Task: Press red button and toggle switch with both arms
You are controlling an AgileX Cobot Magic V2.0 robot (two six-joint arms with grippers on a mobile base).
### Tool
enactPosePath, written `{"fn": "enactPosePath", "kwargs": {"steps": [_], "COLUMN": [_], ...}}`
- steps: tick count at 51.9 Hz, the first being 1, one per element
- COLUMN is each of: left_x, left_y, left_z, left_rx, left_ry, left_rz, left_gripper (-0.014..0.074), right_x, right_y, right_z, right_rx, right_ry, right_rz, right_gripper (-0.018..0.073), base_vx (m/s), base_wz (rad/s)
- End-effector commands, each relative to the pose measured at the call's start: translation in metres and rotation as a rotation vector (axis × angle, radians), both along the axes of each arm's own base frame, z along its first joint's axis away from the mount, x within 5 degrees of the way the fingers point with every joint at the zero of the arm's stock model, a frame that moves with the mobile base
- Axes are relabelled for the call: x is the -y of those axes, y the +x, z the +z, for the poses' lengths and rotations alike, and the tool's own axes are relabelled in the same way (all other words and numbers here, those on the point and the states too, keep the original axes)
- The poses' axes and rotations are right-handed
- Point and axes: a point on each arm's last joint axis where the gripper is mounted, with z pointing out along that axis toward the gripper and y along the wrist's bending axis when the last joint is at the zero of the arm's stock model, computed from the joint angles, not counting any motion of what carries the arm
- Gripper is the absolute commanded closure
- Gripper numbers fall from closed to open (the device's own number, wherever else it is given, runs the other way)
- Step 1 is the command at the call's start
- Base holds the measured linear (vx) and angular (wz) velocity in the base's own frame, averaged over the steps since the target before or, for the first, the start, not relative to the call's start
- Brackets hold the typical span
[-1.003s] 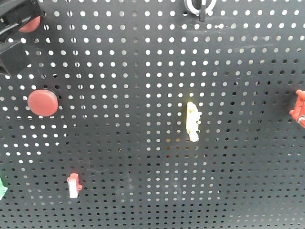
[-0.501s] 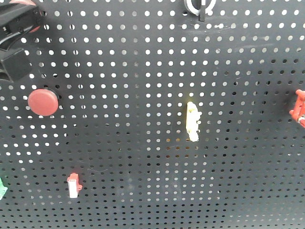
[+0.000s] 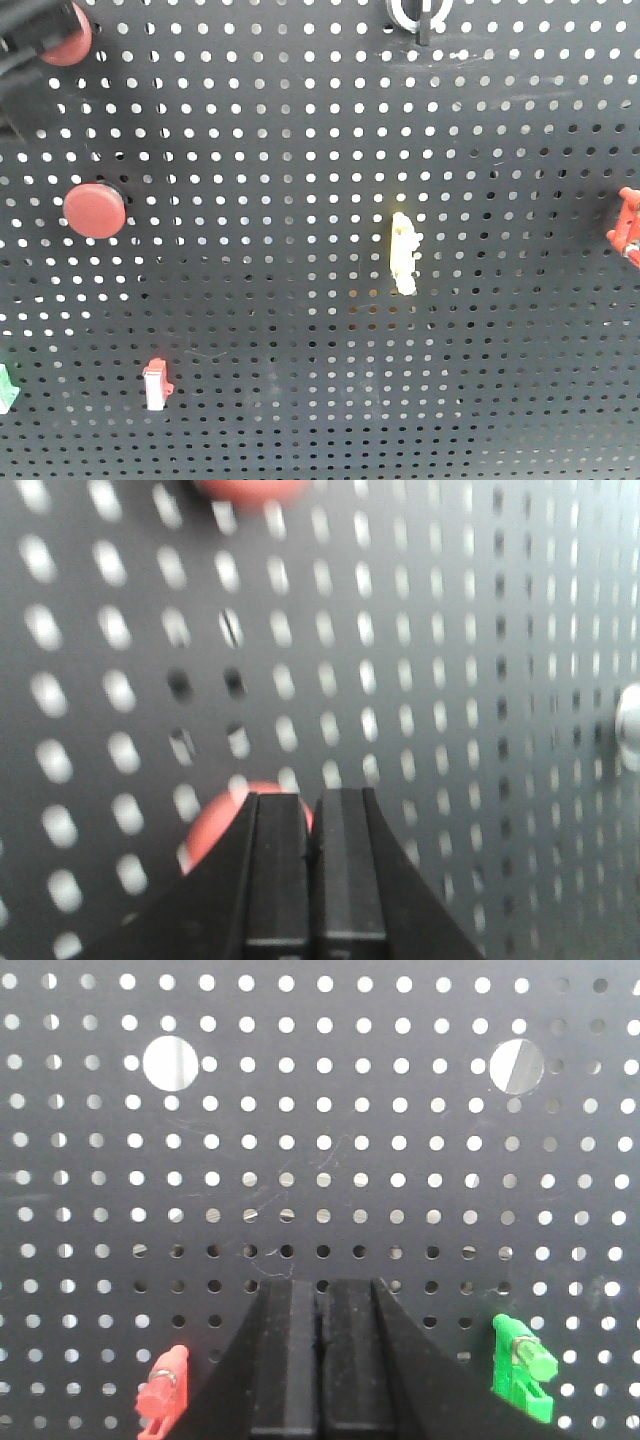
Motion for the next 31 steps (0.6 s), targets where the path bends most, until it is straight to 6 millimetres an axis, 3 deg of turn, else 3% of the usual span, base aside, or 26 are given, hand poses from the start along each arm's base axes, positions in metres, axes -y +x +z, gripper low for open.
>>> {"fn": "enactPosePath", "kwargs": {"steps": [1, 7, 31], "left_x": [-0.011, -0.022, -0.053], "left_y": [-0.020, -0.038, -0.094], "left_z": [0.023, 0.027, -0.003], "left_rx": [0.106, 0.093, 0.065], "left_ry": [-0.074, -0.071, -0.045], "left_rz": [-0.009, 0.004, 0.032], "left_gripper": [0.0594, 0.0594, 0.0594], "right_x": [0.000, 0.000, -0.004], "right_y": [-0.004, -0.004, -0.004], "right_z": [0.017, 0.017, 0.025], "right_rx": [0.113, 0.113, 0.201], "right_ry": [-0.005, -0.005, -0.013], "right_rz": [-0.001, -0.001, 0.035], "right_gripper": [0.0559, 0.0559, 0.0559], "base_vx": [0.00, 0.00, 0.00], "base_wz": [0.00, 0.00, 0.00]}}
